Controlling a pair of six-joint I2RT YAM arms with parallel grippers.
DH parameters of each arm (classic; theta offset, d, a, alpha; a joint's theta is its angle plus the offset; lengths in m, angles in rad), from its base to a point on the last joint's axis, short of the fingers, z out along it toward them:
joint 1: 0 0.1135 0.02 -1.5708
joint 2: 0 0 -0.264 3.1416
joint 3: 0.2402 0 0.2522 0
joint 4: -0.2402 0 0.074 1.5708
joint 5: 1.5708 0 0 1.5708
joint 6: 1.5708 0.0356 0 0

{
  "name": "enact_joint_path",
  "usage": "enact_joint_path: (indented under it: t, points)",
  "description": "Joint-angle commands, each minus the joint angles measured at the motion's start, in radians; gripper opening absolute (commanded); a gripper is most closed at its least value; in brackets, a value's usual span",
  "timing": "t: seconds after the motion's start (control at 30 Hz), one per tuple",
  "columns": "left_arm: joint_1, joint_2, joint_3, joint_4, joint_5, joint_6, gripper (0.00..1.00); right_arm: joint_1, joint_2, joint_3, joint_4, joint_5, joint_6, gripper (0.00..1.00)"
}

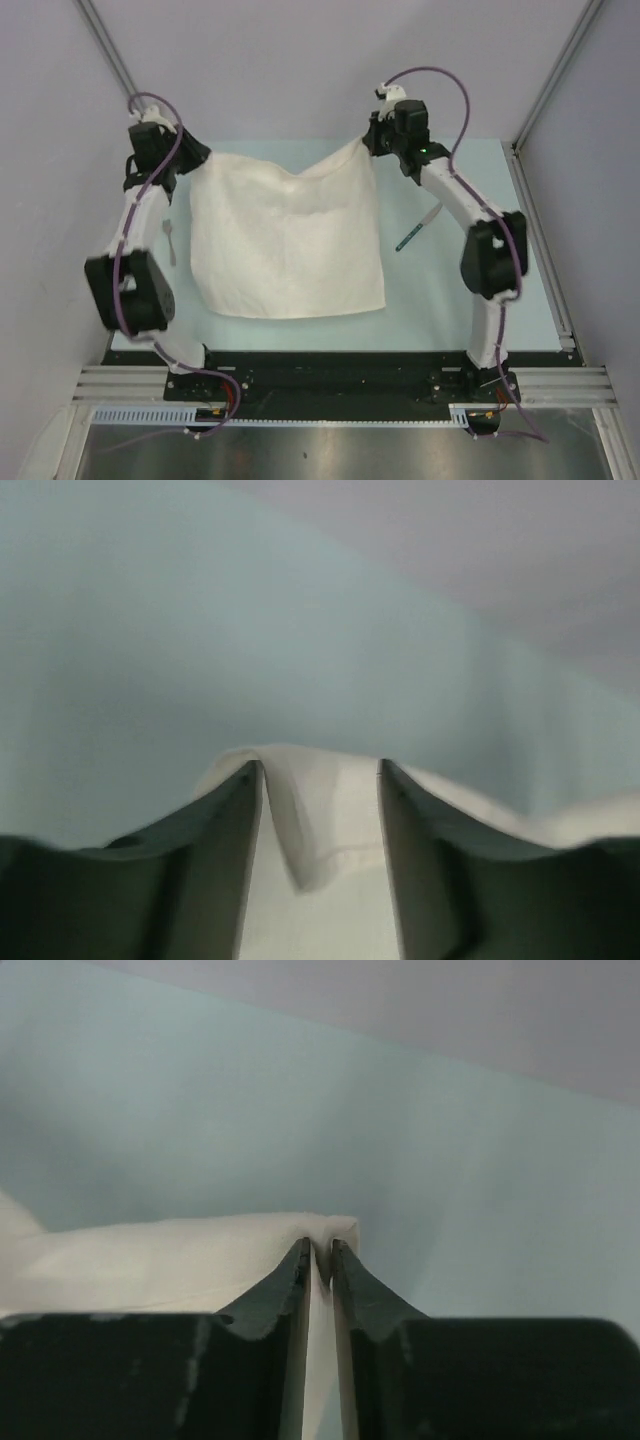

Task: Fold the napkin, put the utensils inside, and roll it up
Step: Flatten the napkin out

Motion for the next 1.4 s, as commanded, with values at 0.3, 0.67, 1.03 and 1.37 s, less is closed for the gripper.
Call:
enact_joint_path:
  t: [0.3,0.67,1.03,1.37]
  points:
    - [0.013,0.195,0.065,-0.005,0.160,-0.059,1.00,-0.193,0.270,0.143,0.003,-0.402,0.298,0.79]
    - [-0.028,-0.120,-0.188,-0.091,0.026,0.033,1.00,-0.110,-0.061,-0.254,-0.239,-0.125,0.249,0.73]
    - [-0.073,-0.413,-0.233,-0.266,-0.088,0.196,1.00,0.135,-0.218,-0.560,-0.371,0.174,0.370,0.65]
    - [0.068,-0.424,-0.395,-0.099,0.177,0.104,1.00,0.178,-0.209,-0.617,-0.447,0.227,0.482,0.51]
